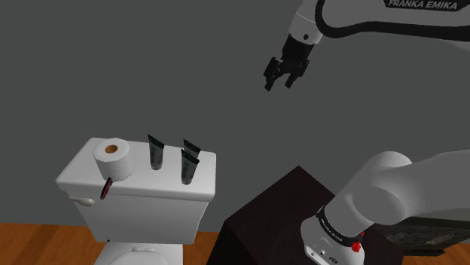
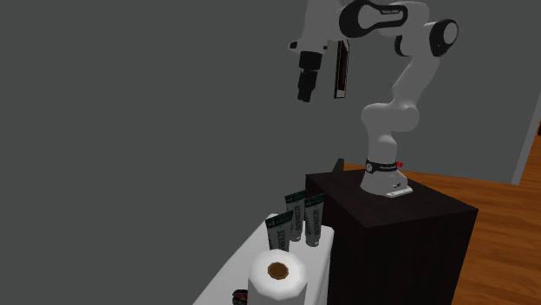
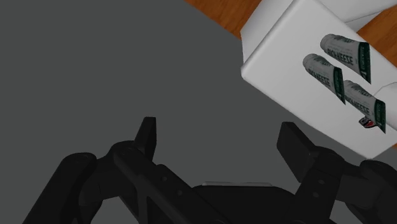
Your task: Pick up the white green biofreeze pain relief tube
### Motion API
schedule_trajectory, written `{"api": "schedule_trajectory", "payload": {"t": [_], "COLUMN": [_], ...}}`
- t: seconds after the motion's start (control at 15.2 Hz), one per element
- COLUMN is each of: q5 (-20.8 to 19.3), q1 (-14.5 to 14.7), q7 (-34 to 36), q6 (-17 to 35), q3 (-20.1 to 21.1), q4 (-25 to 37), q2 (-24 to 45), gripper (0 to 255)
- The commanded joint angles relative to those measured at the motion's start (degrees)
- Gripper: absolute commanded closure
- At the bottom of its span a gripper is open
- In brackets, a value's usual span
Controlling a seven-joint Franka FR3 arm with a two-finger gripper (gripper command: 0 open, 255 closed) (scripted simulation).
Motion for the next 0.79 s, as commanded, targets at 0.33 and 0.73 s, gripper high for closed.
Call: {"api": "schedule_trajectory", "payload": {"t": [0.33, 0.73], "q5": [1.36, 0.68], "q1": [2.36, 3.87], "q7": [4.97, 9.28], "q6": [7.20, 12.04], "q3": [5.08, 9.05], "q4": [3.12, 8.28], "q2": [11.56, 22.70], "gripper": [0, 0]}}
